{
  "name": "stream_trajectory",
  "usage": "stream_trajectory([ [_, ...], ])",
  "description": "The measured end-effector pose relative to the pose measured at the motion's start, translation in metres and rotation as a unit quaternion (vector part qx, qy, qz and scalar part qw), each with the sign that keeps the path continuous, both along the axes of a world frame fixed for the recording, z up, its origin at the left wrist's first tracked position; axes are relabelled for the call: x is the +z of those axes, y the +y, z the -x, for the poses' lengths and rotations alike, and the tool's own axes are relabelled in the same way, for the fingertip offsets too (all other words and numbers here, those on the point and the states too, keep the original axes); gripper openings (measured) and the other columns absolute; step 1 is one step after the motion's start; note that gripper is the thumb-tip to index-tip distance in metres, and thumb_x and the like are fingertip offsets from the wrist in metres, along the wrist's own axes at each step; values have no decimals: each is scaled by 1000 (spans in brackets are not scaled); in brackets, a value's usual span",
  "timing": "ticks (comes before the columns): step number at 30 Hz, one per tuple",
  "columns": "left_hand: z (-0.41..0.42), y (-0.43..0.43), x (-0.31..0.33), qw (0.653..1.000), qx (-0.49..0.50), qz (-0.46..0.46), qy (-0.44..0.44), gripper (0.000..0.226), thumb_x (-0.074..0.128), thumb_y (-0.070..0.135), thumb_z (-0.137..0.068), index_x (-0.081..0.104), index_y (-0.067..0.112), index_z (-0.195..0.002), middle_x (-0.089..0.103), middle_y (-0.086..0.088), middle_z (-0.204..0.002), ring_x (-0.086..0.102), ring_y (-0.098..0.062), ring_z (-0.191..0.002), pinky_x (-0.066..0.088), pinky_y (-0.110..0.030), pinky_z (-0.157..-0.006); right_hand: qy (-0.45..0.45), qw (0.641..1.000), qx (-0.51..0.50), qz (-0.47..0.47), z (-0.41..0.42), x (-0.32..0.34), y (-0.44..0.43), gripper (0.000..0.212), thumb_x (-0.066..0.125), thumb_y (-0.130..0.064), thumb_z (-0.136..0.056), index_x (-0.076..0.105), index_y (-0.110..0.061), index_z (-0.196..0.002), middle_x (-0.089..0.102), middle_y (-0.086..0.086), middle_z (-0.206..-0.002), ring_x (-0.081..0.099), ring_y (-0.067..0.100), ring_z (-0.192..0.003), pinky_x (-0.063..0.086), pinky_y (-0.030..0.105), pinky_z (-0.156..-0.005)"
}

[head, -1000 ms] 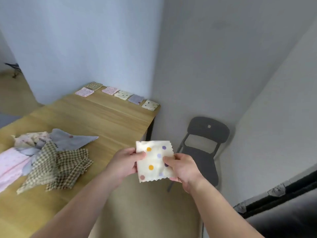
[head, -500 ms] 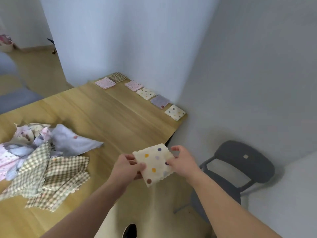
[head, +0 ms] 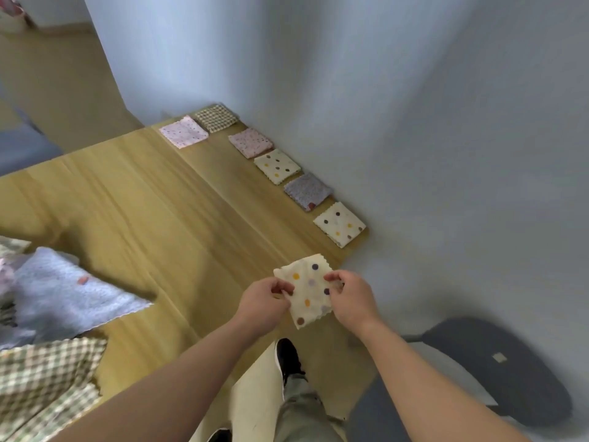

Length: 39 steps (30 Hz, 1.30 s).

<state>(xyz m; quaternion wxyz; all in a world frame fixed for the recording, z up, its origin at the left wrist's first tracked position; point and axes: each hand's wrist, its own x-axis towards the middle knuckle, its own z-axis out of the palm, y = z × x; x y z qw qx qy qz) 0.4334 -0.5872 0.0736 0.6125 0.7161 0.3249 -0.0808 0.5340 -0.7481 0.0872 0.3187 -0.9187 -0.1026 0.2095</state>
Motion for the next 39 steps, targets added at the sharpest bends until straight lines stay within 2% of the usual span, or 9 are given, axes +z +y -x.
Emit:
stream_trajectory([
  [6, -87, 10, -39, 996, 58, 39, 54, 34, 71, 3, -86, 71, 33, -101, 68, 8, -115, 67, -13, -101, 56, -30, -90, 8, 985, 156, 69, -118, -45, 24, 38, 44, -5, -101, 62, -17, -132, 51, -5, -134, 51, 13, -120, 43, 27, -103],
  [10, -126, 3, -52, 990, 95, 62, 85, 36, 72, 7, -86, 70, 28, -115, 65, 14, -116, 67, -10, -99, 52, -22, -80, 18, 966, 236, 106, -170, -65, 32, 43, 44, -6, -100, 57, -17, -139, 45, -6, -135, 49, 12, -119, 47, 30, -102],
  [13, -147, -3, -61, 986, 112, 75, 103, 39, 70, 8, -88, 67, 27, -122, 62, 18, -114, 65, -9, -99, 48, -17, -72, 15, 955, 271, 118, -195, -77, 36, 42, 44, -9, -101, 56, -18, -140, 43, -6, -133, 48, 13, -117, 49, 34, -101],
  [18, -167, -6, -70, 975, 160, 72, 139, 41, 66, 5, -87, 69, 28, -120, 67, 7, -114, 67, -19, -101, 50, -17, -70, 22, 953, 282, 109, -213, -90, 36, 36, 45, -14, -101, 58, -19, -134, 40, -13, -120, 47, 8, -104, 51, 32, -96],
  [23, -176, -11, -74, 971, 171, 72, 149, 42, 65, 5, -87, 69, 25, -123, 69, 1, -110, 68, -27, -104, 49, -17, -70, 24, 945, 305, 118, -218, -97, 32, 40, 47, -14, -101, 55, -18, -139, 39, -11, -129, 44, 8, -110, 49, 29, -97],
  [29, -176, -15, -76, 970, 183, 63, 143, 45, 64, 5, -87, 67, 26, -126, 65, 6, -118, 70, -26, -96, 49, -17, -65, 4, 938, 331, 107, -222, -97, 33, 43, 49, -12, -100, 55, -16, -142, 40, -6, -136, 46, 12, -121, 49, 30, -102],
  [32, -178, -7, -76, 965, 211, 61, 141, 42, 65, 5, -87, 68, 27, -122, 71, 1, -102, 66, -20, -75, 50, -24, -62, -17, 933, 348, 94, -226, -96, 44, 42, 50, -11, -99, 56, -15, -141, 42, -4, -136, 47, 14, -120, 50, 32, -100],
  [36, -190, 22, -74, 958, 254, 45, 121, 42, 64, 0, -88, 68, 22, -124, 69, 5, -95, 59, -16, -66, 47, -23, -56, -42, 926, 366, 81, -239, -95, 83, 44, 49, -5, -97, 55, -13, -140, 42, -2, -139, 47, 17, -119, 50, 31, -95],
  [39, -201, 47, -73, 953, 279, 32, 109, 42, 60, -2, -87, 67, 22, -121, 68, -4, -88, 51, -16, -59, 43, -21, -51, -54, 917, 387, 76, -251, -95, 114, 47, 50, -3, -96, 51, -11, -142, 41, 1, -140, 47, 19, -118, 50, 32, -92],
])
